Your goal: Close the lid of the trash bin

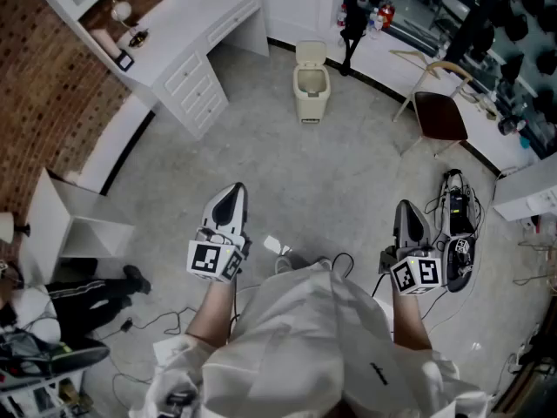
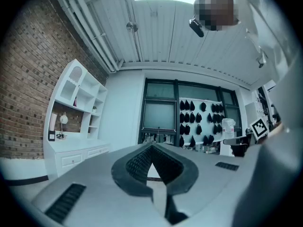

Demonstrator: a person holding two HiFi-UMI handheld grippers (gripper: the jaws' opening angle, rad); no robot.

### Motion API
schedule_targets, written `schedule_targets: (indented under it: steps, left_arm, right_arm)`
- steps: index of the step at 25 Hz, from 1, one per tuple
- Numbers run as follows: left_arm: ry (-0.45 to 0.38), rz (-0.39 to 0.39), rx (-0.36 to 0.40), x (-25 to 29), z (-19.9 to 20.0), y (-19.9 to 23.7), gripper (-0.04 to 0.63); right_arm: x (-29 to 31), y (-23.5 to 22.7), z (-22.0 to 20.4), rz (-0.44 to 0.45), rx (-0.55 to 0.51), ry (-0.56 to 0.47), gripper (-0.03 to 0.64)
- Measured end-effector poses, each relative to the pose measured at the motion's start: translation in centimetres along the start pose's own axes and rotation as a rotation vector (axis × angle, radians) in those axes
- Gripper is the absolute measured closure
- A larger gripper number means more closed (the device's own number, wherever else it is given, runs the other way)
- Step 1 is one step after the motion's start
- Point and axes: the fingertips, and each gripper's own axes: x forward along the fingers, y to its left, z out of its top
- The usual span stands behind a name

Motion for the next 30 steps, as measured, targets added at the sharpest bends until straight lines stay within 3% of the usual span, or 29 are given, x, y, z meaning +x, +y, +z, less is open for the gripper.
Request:
schedule_targets:
  steps: [16, 18, 19, 20, 21, 23, 26, 30]
  left_arm:
    - [0.018, -0.042, -0.056, -0.7, 0.0, 1.5, 0.58]
    - [0.039, -0.074, -0.07, -0.5, -0.4, 1.7, 0.575]
    - [0.054, -0.097, -0.085, -0.4, -0.7, 1.6, 0.53]
    - [0.073, -0.122, -0.104, -0.3, -1.0, 1.5, 0.378]
    - [0.089, -0.147, -0.118, -0.1, -1.3, 1.4, 0.277]
    - [0.115, -0.183, -0.102, 0.2, -1.8, 1.2, 0.212]
    - [0.171, -0.207, -0.028, 0.2, -3.2, 1.4, 0.153]
    - [0.213, -0.22, -0.04, -0.1, -4.6, 2.5, 0.14]
  right_arm:
    - [0.3, 2.5, -0.1, 0.034, -0.023, 0.012, 0.598]
    - [0.7, 3.5, -0.5, 0.064, -0.028, 0.034, 0.523]
    - [1.0, 4.1, -0.7, 0.083, -0.021, 0.048, 0.462]
    - [1.3, 4.6, -1.0, 0.103, -0.011, 0.062, 0.388]
    - [1.5, 5.1, -1.2, 0.122, -0.002, 0.075, 0.302]
    - [2.2, 6.0, -1.8, 0.142, -0.001, 0.103, 0.194]
    - [3.2, 7.2, -3.4, 0.132, -0.047, 0.168, 0.059]
    - [3.9, 8.7, -4.2, 0.118, -0.047, 0.19, 0.028]
